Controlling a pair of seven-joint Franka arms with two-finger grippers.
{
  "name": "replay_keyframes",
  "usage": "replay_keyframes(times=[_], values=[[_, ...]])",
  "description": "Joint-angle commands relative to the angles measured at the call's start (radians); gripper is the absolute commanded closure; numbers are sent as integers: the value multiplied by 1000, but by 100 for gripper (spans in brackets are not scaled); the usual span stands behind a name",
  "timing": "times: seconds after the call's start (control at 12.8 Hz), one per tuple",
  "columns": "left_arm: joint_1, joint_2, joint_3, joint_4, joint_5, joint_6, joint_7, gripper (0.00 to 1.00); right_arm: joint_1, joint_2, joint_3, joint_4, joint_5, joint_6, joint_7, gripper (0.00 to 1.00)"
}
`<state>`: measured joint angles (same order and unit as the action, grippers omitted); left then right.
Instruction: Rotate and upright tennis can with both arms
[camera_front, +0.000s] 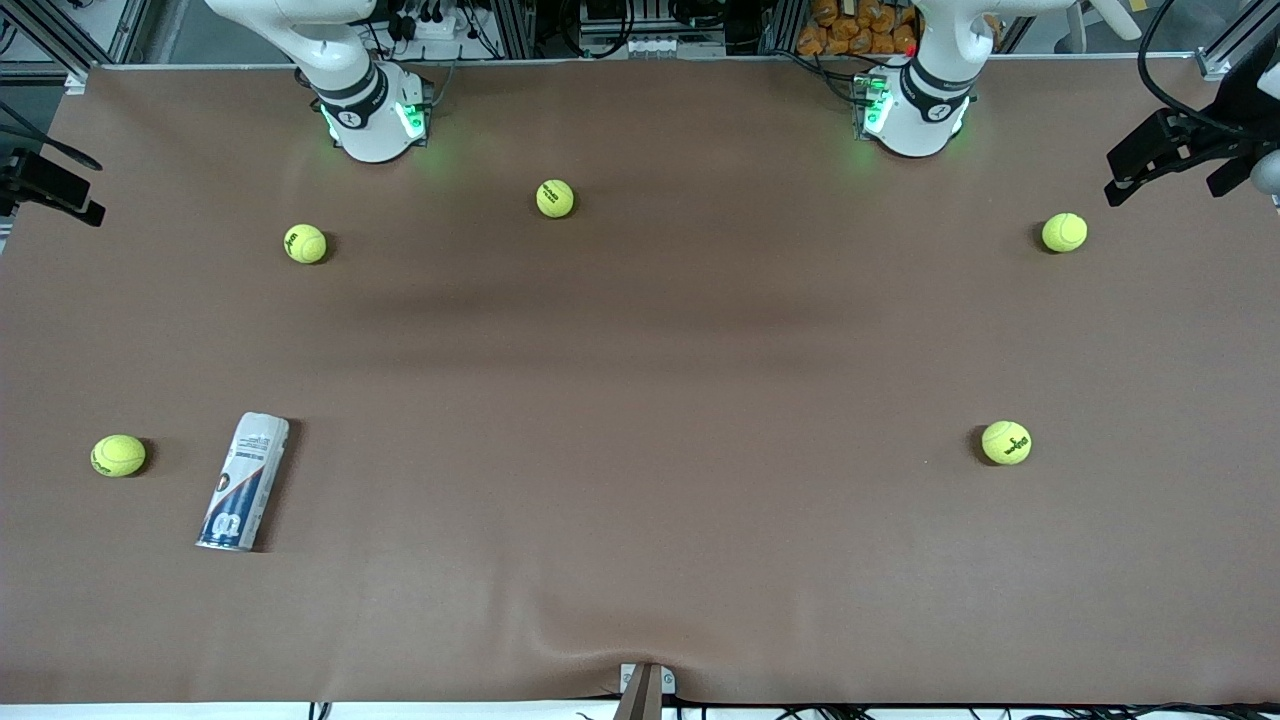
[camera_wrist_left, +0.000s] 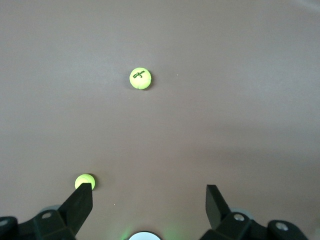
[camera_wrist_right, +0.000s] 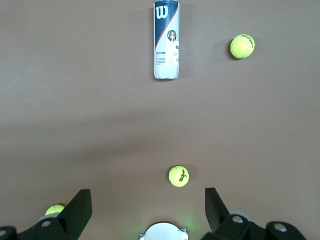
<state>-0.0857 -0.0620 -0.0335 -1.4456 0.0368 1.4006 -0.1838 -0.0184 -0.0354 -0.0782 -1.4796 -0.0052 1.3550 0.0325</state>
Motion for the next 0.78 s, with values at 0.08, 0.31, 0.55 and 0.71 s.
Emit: replay_keyframes(times=[0.08,0.31,0.55,0.71], values=[[0,-5,3,11,-11,-29,1,0,-8,-20,8,-25,-12,7,13,0],[3,-2,10,11,-15,-31,4,0,-9,-17,6,-27,-9,7,13,0],[0,-2,15,10,-15,-31,9,0,-46,49,6,-27,0,16,1,0],[0,-2,15,5,-15,-31,10,0,-43,132,6,-27,-1,64,3,0]])
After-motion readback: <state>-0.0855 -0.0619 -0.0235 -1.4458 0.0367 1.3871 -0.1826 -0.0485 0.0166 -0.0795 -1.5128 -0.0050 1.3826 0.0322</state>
